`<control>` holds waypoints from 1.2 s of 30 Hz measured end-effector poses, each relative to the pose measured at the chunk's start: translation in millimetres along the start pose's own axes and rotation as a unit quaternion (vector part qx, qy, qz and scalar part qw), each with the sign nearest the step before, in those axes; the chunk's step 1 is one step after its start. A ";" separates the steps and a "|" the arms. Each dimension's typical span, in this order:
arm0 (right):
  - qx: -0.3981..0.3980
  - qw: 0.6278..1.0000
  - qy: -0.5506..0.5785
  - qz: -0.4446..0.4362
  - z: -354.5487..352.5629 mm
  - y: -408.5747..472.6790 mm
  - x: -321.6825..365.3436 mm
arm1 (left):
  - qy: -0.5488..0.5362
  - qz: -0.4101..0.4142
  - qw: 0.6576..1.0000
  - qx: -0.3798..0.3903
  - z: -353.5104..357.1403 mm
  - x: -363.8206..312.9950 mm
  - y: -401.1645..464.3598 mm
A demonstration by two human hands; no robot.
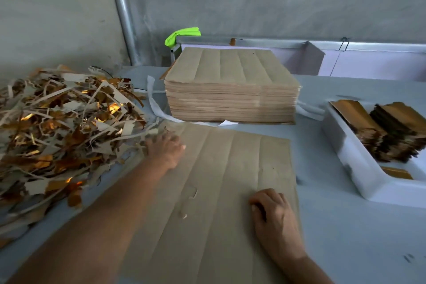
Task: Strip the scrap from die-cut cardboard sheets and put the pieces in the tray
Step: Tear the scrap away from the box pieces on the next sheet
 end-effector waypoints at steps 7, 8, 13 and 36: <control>0.058 0.998 0.026 0.026 -7.9 5.3 -5.3 | -0.059 -0.047 0.996 0.048 7.0 49.3 -52.7; 0.057 0.997 0.036 0.041 -12.2 4.8 -5.5 | -0.035 -0.029 0.998 0.039 8.8 46.4 -62.0; -0.015 0.978 -0.066 0.195 -43.7 -15.8 -24.6 | -0.083 -0.010 0.994 0.074 40.7 23.3 -100.7; 0.065 0.919 0.016 0.389 -85.1 -5.1 -74.8 | -0.147 -0.071 0.986 0.009 24.7 -60.6 -121.6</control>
Point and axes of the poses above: each hand's wrist, its own y-axis towards the middle knuckle, its own z-axis out of the palm, x = y × z, the point moved 4 cm from there along y, towards the middle knuckle
